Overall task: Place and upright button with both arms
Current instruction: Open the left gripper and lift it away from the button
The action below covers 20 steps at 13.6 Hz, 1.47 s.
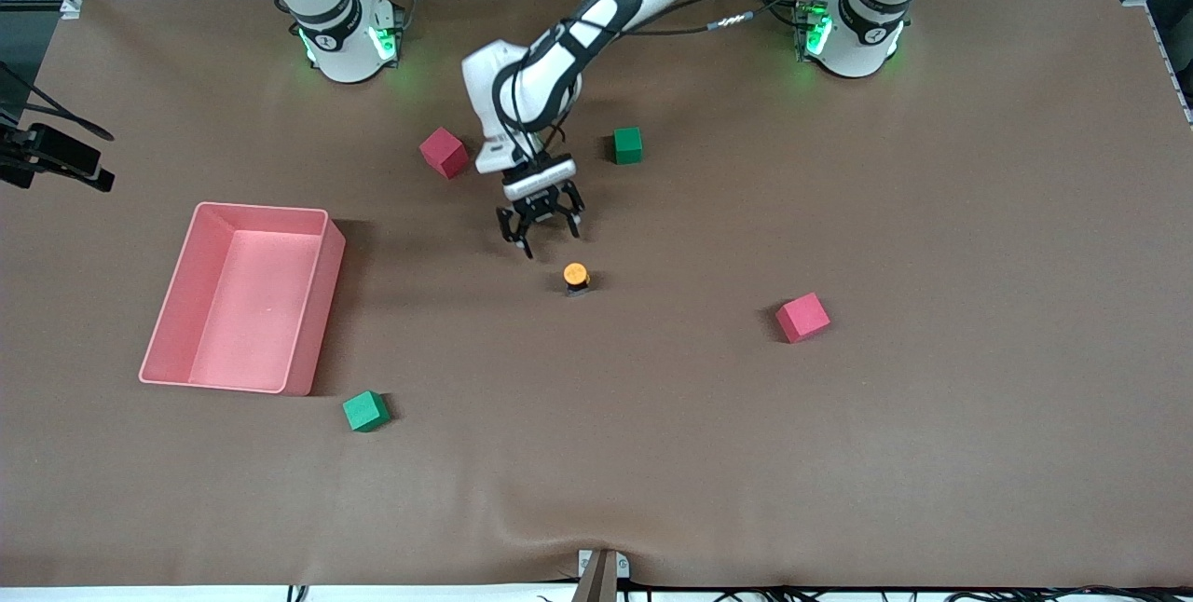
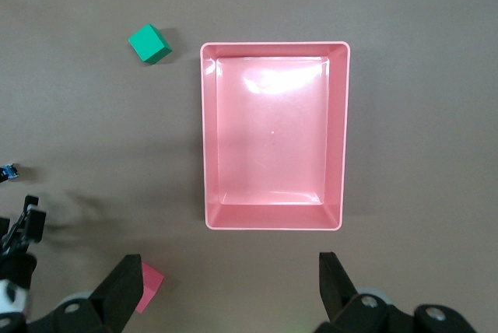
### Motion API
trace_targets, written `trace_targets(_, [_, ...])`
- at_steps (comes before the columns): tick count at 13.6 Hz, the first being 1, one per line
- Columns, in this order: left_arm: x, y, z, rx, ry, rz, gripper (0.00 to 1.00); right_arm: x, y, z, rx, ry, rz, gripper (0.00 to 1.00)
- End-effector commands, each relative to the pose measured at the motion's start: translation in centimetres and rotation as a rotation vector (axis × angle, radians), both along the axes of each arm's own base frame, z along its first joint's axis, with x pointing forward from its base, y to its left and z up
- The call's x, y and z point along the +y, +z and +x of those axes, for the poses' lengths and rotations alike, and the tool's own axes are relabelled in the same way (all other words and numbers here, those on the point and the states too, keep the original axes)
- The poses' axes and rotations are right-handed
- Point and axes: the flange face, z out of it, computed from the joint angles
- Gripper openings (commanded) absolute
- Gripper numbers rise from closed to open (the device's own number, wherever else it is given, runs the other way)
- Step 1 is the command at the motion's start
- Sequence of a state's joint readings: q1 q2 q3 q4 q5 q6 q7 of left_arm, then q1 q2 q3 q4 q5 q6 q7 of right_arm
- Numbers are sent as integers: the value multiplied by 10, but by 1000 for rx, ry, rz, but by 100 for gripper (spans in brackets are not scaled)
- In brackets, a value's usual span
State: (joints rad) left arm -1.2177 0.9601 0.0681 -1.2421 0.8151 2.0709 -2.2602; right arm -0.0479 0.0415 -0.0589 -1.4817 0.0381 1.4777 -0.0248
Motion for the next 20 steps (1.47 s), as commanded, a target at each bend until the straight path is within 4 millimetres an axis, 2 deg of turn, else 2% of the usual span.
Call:
trace_targets(1, [-5, 90, -2, 73, 32, -105, 100, -8, -2, -9, -7, -18, 11, 100])
trace_targets(3, [2, 157, 8, 143, 25, -158, 100, -8, -1, -11, -11, -18, 11, 100])
trace_targets(4, [17, 194, 27, 192, 43, -183, 100, -7, -2, -10, -10, -17, 11, 100])
trace_targets(5, [43, 240, 53, 248, 61, -207, 100, -7, -2, -10, -10, -17, 11, 100])
trace_targets(6, [80, 284, 88, 308, 49, -221, 100, -7, -1, -10, -13, -17, 10, 100])
trace_targets(7, [113, 312, 117, 381, 16, -234, 100, -9, -1, -10, -15, -20, 10, 100])
trace_targets(8, [135, 328, 132, 421, -25, -230, 100, -8, -1, -11, -15, -19, 10, 100])
trace_targets(9, [167, 347, 156, 427, -42, -212, 100, -8, -1, -11, -15, -19, 10, 100])
trace_targets(11, [236, 369, 197, 488, -82, -143, 100, -3, -1, -11, -6, -23, 8, 100])
trace_targets(12, [268, 376, 210, 533, -113, -99, 100, -4, -1, -12, 2, -31, -3, 100])
trace_targets(16, [389, 401, 244, 693, -304, 53, 100, -15, 2, -14, 9, -59, -57, 100])
trace_targets(19, [483, 402, 263, 816, -548, 85, 100, -14, 0, -16, 32, -59, -56, 100])
trace_targets(20, [511, 407, 266, 820, -578, 73, 100, -11, 0, -16, 35, -56, -56, 100])
